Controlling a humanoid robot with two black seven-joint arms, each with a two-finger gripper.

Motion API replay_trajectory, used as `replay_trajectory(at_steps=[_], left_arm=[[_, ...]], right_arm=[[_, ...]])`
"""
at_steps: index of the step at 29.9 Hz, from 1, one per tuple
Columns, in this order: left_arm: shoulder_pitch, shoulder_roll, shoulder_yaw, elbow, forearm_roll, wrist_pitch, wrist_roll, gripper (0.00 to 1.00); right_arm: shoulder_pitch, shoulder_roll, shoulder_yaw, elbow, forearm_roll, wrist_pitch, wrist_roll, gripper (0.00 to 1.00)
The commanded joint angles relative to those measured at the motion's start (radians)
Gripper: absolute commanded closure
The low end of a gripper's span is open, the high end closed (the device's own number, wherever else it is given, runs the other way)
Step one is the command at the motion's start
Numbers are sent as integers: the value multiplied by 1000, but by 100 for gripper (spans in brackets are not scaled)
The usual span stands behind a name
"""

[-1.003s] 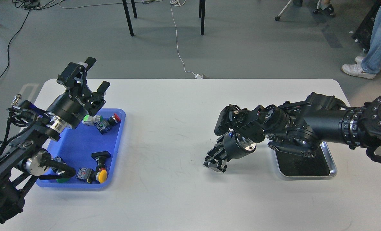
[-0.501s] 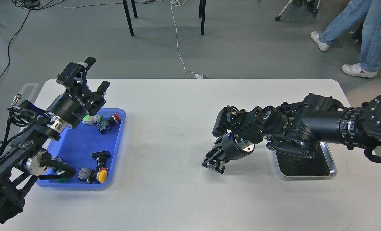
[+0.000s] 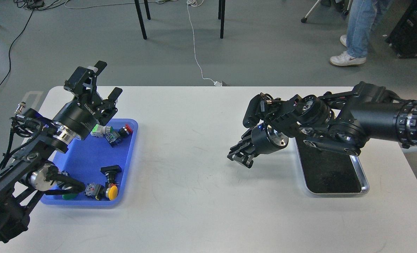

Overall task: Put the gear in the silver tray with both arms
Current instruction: 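Carry the gear over the silver tray and open the right gripper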

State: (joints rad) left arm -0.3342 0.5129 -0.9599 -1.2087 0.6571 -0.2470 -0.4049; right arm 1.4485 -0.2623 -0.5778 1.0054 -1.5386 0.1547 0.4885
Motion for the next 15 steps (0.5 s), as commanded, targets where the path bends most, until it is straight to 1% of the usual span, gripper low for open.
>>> replay_trajectory(at_steps=[1,6,8,12,15], left_arm=[[0,-2,0,0,1,0,0,2],[0,-1,1,-5,1,-1,0,2],[0,-1,1,-8,1,-1,0,2],[0,-5,1,-8,2,-1,0,2],[0,-22,1,-8,7,-1,4,2]], right_arm=[[29,-133,-5,71,-23,2,0,79],[6,-325,-7,87,-181,5,0,79],[-23,-376,-11,82,-221,6,0,79],[-68,-436,-10,76,-238,6,0,79],[-105,-451,-8,76,-238,6,0,79]])
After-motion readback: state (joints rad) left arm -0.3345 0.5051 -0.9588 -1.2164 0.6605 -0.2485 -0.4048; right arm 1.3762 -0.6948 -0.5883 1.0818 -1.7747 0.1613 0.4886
